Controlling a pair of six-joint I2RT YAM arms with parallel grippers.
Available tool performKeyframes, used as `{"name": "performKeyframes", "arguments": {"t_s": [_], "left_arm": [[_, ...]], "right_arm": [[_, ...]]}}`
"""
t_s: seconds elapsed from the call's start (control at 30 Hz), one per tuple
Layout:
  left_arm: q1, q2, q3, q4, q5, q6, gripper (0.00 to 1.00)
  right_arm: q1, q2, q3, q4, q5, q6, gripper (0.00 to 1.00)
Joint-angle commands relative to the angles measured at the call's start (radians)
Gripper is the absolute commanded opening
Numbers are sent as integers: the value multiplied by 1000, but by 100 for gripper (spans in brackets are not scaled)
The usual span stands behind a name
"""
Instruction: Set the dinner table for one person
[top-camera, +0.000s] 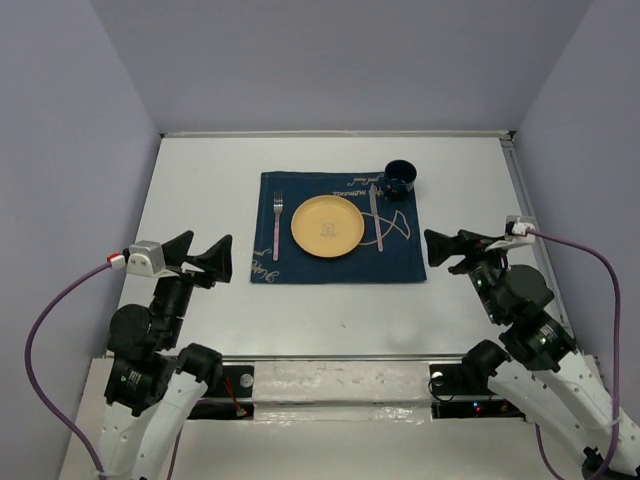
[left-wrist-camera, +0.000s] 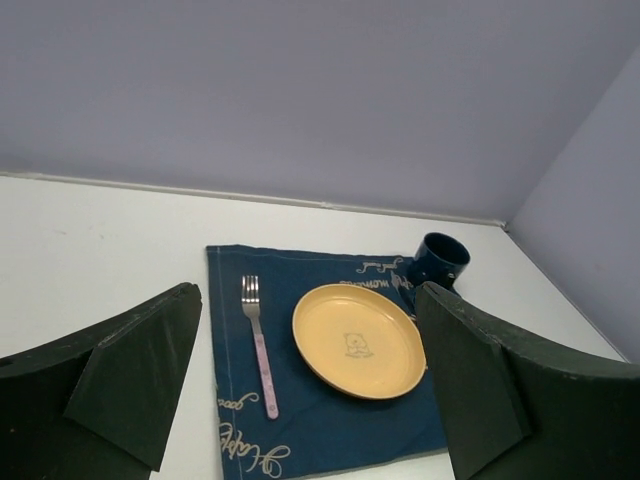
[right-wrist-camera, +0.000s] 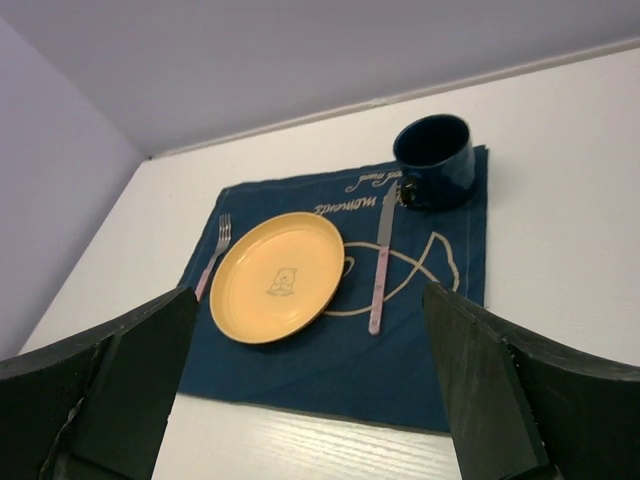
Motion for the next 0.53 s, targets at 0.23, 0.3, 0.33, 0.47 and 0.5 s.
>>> {"name": "performKeyframes", "arguments": {"t_s": [0.23,0.3,0.33,0.47,0.5], "left_arm": [[20,13,12,23,-97,12,99],[20,20,12,21,-88,15,99],[20,22,12,21,-86,15,99],[22,28,12,24,-80,16,99],[22,26,10,26,-77,16,99]], "right_arm": [[2,-112,-26,55,150,-22,100],[2,-96,-21,55,141,-20,100],[2,-84,-17,55,141,-17,100],[2,-69,17,55,126,-10,100],[2,-67,24,55,121,-11,100]]}}
